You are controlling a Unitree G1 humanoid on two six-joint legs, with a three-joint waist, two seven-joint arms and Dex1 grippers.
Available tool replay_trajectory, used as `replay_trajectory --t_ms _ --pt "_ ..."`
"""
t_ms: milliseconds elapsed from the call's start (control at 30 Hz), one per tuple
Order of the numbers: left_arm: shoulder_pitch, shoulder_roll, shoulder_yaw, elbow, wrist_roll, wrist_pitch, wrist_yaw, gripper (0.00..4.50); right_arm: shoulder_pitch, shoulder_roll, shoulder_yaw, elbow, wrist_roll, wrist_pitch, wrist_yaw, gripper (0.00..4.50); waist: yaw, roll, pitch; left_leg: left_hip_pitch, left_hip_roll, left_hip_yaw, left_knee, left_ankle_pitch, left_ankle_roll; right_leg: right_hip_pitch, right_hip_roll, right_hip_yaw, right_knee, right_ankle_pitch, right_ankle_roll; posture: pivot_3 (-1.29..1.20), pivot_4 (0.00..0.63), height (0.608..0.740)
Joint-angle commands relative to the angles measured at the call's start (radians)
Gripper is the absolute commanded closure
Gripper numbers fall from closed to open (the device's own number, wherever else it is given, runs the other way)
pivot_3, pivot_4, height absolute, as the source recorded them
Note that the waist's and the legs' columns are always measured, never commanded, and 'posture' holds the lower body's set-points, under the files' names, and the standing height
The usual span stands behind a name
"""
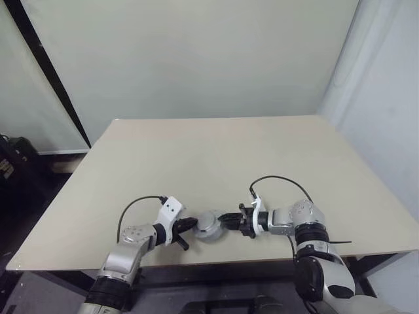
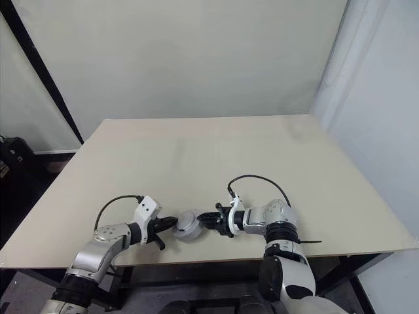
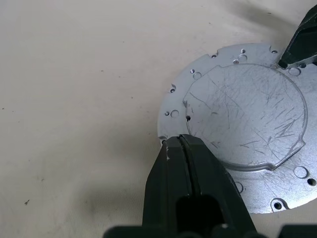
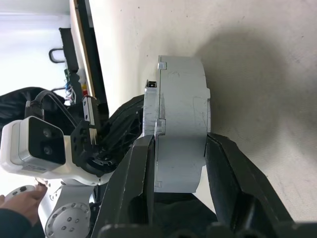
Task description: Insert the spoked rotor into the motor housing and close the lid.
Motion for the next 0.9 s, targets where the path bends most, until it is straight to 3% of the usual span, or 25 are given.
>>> replay_trajectory --t_ms 33,200,300,700,900 --pt "0.008 -0.025 -0.055 0.003 0.000 0.015 -0.024 4.50 -0.002 0.026 0.038 -0.024 0.030 0.011 0.002 3.28 0.000 0.000 0.000 0.000 0.000 0.000 0.000 0.000 0.000 0.000 0.000 0.000 0.000 0.000 0.000 0.00 0.000 0.740" --pt "-0.002 -0.057 -0.003 0.008 -0.021 0.062 0.033 4.50 0.005 0.025 0.053 -0.036 0.028 0.009 0.001 3.28 0.000 0.001 0.000 0.000 0.000 0.000 0.000 0.000 0.000 0.000 0.000 0.000 0.000 0.000 0.000 0.00 0.000 0.740" --pt "-0.015 -0.062 0.037 -0.007 -0.059 0.142 0.039 3.94 0.009 0.025 0.058 -0.040 0.029 0.008 0.001 3.28 0.000 0.001 0.000 0.000 0.000 0.000 0.000 0.000 0.000 0.000 0.000 0.000 0.000 0.000 0.000 0.00 0.000 0.740" --pt "-0.026 -0.046 0.364 -0.061 -0.316 0.358 0.083 0.01 0.025 0.026 0.056 -0.061 0.074 0.005 0.023 3.28 -0.026 0.000 0.000 -0.002 0.000 -0.001 0.000 0.000 0.001 -0.002 0.000 0.000 0.000 0.000 0.001 0.00 0.000 0.740" --pt "0.001 -0.072 0.500 -0.101 -0.495 0.534 0.136 0.00 0.038 0.050 0.018 -0.088 0.137 0.014 0.047 3.29 -0.030 -0.001 0.001 -0.002 0.000 -0.002 0.000 0.000 0.001 -0.002 0.001 0.000 0.000 0.000 0.000 0.00 0.000 0.740"
